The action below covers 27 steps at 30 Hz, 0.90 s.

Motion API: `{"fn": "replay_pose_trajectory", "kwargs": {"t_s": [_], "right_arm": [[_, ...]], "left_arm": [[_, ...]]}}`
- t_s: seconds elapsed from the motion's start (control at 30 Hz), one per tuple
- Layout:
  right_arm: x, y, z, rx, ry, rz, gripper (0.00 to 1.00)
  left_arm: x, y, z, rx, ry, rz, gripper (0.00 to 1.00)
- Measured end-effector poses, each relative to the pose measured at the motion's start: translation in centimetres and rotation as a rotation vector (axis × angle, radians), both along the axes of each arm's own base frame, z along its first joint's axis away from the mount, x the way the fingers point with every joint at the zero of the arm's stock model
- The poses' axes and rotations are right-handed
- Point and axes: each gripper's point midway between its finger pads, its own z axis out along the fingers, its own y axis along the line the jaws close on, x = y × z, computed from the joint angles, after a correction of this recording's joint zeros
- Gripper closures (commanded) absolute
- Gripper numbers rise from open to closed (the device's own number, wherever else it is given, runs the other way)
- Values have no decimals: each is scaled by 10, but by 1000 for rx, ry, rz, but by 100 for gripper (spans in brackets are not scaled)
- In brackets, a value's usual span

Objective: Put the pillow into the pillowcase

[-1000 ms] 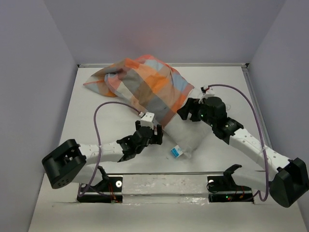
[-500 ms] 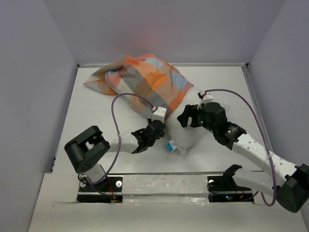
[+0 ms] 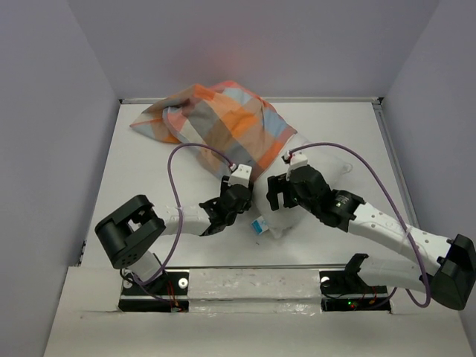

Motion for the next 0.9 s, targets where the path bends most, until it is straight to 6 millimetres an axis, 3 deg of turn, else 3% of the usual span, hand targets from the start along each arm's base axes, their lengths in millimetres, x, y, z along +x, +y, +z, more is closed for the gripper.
{"fn": "replay_pose_trajectory", "kwargs": {"t_s": [0.27,0.33,0.4,0.5,0.67,0.9], "right_arm": [[-4,1,3,-20,-10,1,9],[-6,2,3,-22,-8,6,9],[-6,2,3,-23,-8,7,9],[-6,1,4,-22,-10,5,9],[-6,2,4,-22,-11,7,9],[-8,4,4,-19,-10,16,9]], "left_arm": [[0,3,-8,29,12,-4,61],[-1,4,-14,42,25,-10,55],[-3,5,-16,46,35,-16,31],[-10,11,-22,39,59,-27,16],[-23,24,-25,27,85,-40,19],[-14,30,-24,54,62,-3,24]]}}
